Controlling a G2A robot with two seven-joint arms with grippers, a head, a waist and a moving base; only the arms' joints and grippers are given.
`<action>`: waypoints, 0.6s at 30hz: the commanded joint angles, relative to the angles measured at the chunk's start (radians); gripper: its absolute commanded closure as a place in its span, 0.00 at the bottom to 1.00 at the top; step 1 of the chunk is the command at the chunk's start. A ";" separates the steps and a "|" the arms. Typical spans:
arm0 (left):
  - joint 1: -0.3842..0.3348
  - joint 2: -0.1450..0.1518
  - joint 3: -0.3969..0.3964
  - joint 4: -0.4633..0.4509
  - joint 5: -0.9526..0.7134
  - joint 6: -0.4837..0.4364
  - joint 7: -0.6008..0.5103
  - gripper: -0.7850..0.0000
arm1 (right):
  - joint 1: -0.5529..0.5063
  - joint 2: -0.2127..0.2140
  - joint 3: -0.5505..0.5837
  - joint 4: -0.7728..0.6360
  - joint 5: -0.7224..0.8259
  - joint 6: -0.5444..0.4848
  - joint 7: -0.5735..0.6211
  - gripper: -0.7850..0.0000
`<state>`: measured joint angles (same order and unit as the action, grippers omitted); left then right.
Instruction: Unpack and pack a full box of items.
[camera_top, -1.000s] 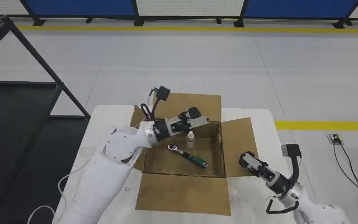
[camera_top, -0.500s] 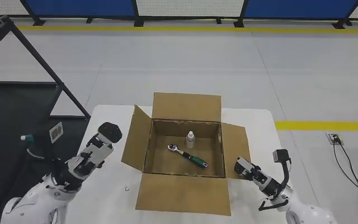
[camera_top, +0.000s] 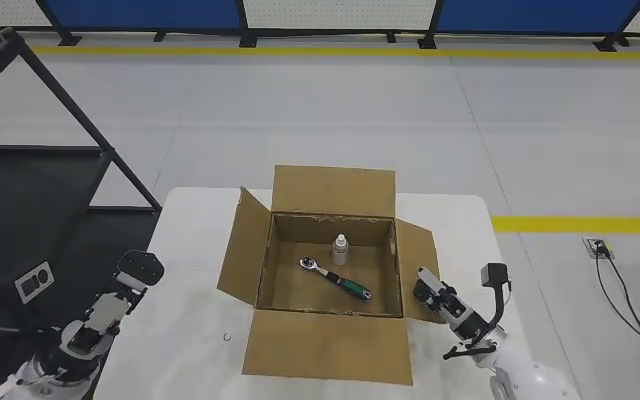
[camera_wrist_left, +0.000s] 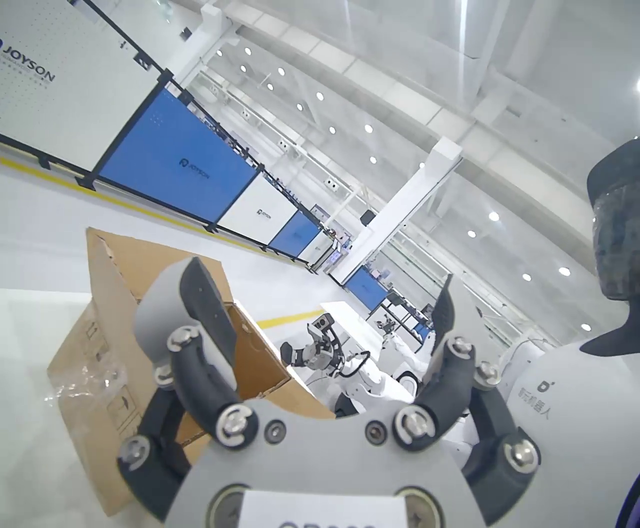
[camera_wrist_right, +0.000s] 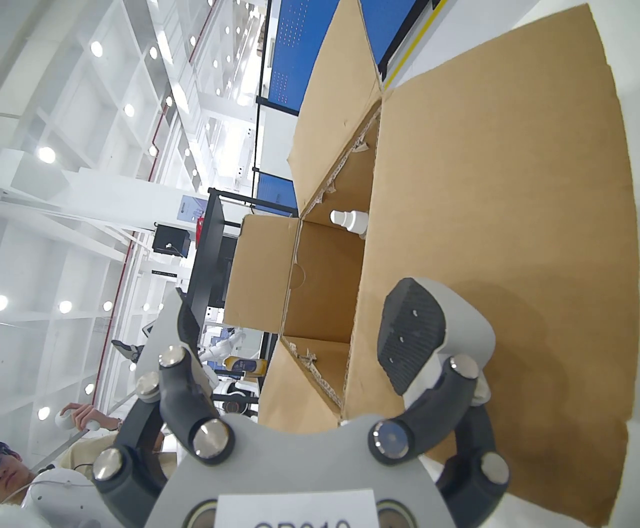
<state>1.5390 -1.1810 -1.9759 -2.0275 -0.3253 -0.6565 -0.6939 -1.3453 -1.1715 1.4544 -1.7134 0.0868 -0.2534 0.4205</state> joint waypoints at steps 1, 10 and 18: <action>0.018 0.001 -0.014 0.006 -0.017 -0.016 0.004 0.00 | 0.019 -0.005 -0.020 0.009 0.000 -0.020 -0.038 0.00; 0.069 0.003 -0.050 0.023 -0.075 -0.066 0.013 0.00 | 0.111 -0.029 -0.106 0.052 -0.071 0.000 -0.214 0.00; 0.085 0.006 -0.054 0.028 -0.087 -0.075 0.017 0.00 | 0.180 -0.054 -0.164 0.110 -0.129 0.055 -0.409 0.00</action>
<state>1.6236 -1.1750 -2.0312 -1.9994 -0.4121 -0.7311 -0.6773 -1.1714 -1.2229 1.2973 -1.6079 -0.0372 -0.2034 0.0340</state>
